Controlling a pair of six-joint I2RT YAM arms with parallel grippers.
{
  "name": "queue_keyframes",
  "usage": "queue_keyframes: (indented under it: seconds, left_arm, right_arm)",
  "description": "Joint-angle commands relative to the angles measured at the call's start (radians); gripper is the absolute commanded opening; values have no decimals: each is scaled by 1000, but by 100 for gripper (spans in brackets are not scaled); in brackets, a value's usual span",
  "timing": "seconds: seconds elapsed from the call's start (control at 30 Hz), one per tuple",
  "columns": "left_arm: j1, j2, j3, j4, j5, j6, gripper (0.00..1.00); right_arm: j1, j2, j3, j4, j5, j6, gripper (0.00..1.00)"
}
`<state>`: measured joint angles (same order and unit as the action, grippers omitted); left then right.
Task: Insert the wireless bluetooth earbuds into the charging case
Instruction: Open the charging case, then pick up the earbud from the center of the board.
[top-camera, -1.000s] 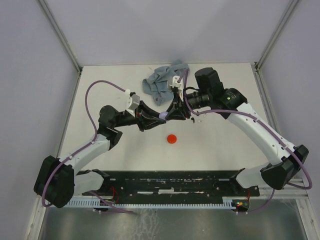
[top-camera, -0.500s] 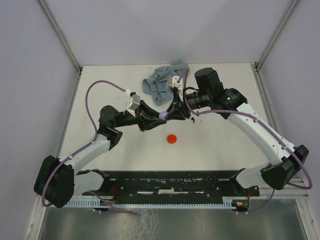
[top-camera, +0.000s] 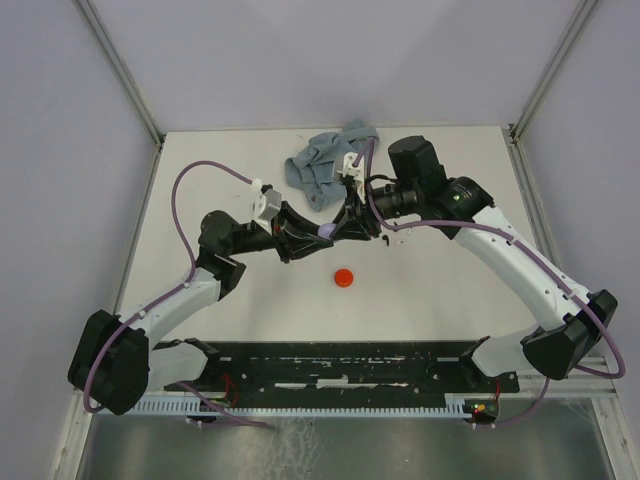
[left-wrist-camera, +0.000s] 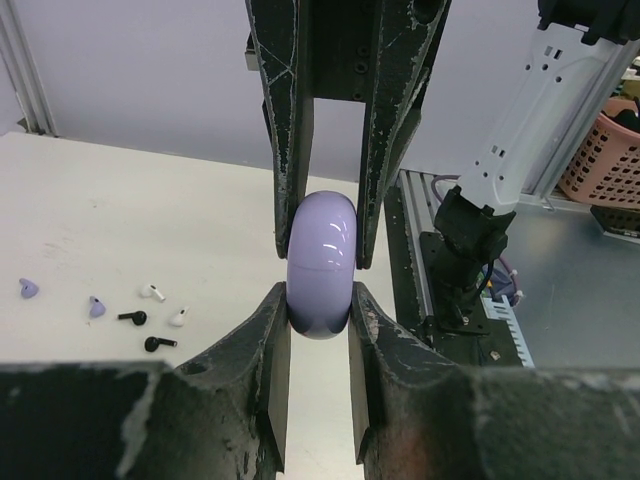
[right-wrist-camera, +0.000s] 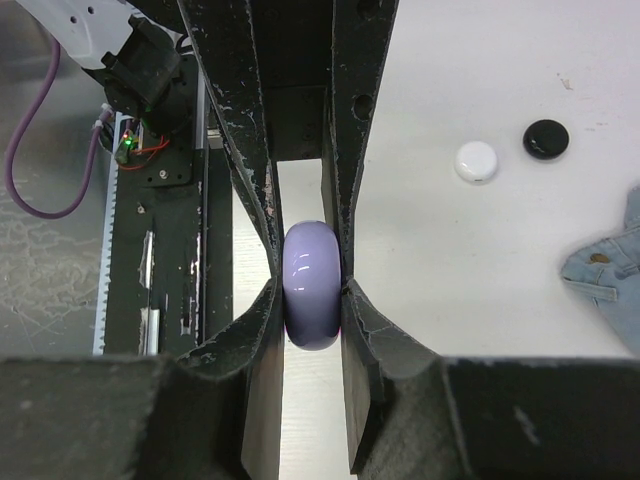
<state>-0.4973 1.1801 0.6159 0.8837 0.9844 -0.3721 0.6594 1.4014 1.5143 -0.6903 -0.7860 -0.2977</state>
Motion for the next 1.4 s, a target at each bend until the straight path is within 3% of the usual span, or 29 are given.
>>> queue_keyframes:
  seconds: [0.0,0.1,0.27,0.6,0.97,1.17,1.37]
  left_arm:
    - [-20,-12,7,16,9,73,3]
    - [-21,-29,-12,9,3,110,3]
    - [-20,-52,-43,-6,0,167,3]
    - [-21,-93,-55,-101,3,272,3]
    - [-20,-89,-51,-165,-52,265,3]
    - [-17,-118,-113,-157,-198,282,3]
    - [24,-121,-139,-146,-232,243,3]
  right_arm:
    - [6,-17,30,71,42,-18,16]
    - [6,-24,33,68,68,-33,27]
    - [5,-39,34,68,97,-47,35]
    - [6,-51,39,77,128,-40,41]
    - [3,-26,69,58,228,54,47]
    - [-30,4,71,-2,355,128,56]
    - [-78,73,61,-121,542,180,66]
